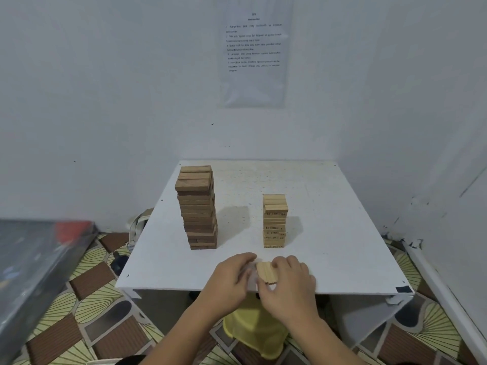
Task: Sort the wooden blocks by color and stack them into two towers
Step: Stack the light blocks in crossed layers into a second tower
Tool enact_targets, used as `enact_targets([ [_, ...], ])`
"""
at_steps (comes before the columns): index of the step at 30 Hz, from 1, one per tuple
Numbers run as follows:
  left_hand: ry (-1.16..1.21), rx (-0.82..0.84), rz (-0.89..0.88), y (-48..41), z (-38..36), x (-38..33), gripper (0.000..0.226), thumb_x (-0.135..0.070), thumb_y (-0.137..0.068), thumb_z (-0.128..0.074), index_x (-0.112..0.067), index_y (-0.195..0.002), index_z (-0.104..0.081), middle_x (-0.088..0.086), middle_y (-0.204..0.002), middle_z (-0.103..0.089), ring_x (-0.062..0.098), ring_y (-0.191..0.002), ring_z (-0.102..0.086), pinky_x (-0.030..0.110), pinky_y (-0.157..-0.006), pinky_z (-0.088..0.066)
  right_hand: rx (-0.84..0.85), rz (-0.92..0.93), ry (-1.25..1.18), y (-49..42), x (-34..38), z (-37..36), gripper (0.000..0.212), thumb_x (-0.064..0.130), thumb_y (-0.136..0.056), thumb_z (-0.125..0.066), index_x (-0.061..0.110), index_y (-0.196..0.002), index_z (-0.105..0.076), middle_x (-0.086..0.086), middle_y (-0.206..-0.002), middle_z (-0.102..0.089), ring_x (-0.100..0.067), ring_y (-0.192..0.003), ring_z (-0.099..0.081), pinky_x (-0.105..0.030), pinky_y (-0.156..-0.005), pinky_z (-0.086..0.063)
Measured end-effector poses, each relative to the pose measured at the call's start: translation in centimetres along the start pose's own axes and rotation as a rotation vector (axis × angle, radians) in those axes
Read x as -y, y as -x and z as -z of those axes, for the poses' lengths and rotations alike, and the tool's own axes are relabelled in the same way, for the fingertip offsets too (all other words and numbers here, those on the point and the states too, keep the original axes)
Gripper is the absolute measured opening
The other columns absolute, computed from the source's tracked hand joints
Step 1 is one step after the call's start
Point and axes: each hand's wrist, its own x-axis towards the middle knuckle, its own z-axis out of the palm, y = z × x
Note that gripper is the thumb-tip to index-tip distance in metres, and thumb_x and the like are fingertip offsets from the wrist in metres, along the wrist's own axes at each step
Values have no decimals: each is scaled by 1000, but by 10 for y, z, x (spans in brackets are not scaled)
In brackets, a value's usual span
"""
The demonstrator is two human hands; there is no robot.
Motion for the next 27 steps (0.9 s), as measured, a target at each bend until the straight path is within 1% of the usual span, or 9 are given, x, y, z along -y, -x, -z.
enact_targets([
  [3, -1, 8, -21, 3, 1, 3, 38, -26, -102, -54, -27, -140, -59, -14, -136, -63, 0, -123, -56, 27, -109, -45, 46, 71, 7, -4, -4, 2, 43, 54, -83, -53, 33, -120, -57, 13, -114, -47, -15, -109, -46, -36, -92, -40],
  [6, -35, 46, -55, 4, 2, 7, 41, -28, -98, -57, -29, -140, -58, -15, -136, -61, 1, -125, -53, 25, -111, -43, 153, 272, -32, -11, -20, 9, 43, 47, -85, -54, 35, -126, -60, 21, -122, -47, -9, -114, -40, -38, -99, -38],
  [9, -94, 84, -74, 3, 4, 6, 47, -26, -97, -61, -28, -144, -55, -11, -142, -58, 6, -132, -49, 13, -112, -31, 223, 401, -81, -18, -34, 17, 44, 44, -89, -58, 36, -132, -61, 26, -131, -48, -4, -123, -38, -39, -106, -36],
  [12, -153, 73, -88, 3, 3, 0, 52, -29, -103, -54, -21, -153, -46, -5, -153, -49, 13, -143, -41, 2, -111, -15, 148, 344, -112, -7, -38, 16, 66, 51, -88, -56, 28, -149, -49, 22, -147, -40, -7, -140, -32, -38, -119, -29],
  [14, -247, 72, -68, 8, -1, -3, 57, -38, -109, -36, -19, -162, -30, -4, -163, -35, 19, -154, -25, 18, -123, -14, 62, 244, -56, 7, -37, 9, 83, 58, -85, -48, 19, -157, -36, 10, -160, -33, -14, -150, -25, -40, -124, -22],
  [16, -403, 116, 19, 15, -9, -7, 64, -43, -109, -18, -16, -166, -9, -3, -172, -9, 18, -160, 1, 33, -129, -2, 98, 146, 85, 19, -32, 5, 95, 58, -84, -41, 14, -163, -15, 0, -171, -9, -20, -158, -3, -42, -128, -9],
  [19, -523, 121, 45, 24, -26, -13, 73, -51, -101, 7, -15, -165, 5, 1, -172, 12, 16, -157, 21, 37, -128, 12, 183, 82, 227, 27, -25, 2, 100, 51, -84, -41, 16, -163, 9, 0, -168, 24, -22, -153, 27, -44, -126, 10],
  [22, -547, 100, 35, 26, -40, -11, 91, -57, -87, 30, -15, -165, 5, 2, -172, 12, 17, -155, 23, 38, -125, 13, 165, 89, 225, 27, -22, -2, 98, 47, -83, -41, 20, -163, 7, 4, -169, 22, -23, -153, 28, -47, -124, 11],
  [27, -561, 98, 63, 24, -43, -14, 83, -51, -91, 16, -15, -165, 5, 2, -172, 12, 16, -156, 21, 36, -126, 15, 135, 112, 208, 26, -27, -8, 96, 44, -81, -45, 20, -164, -5, 5, -171, 10, -25, -156, 17, -48, -123, 8],
])
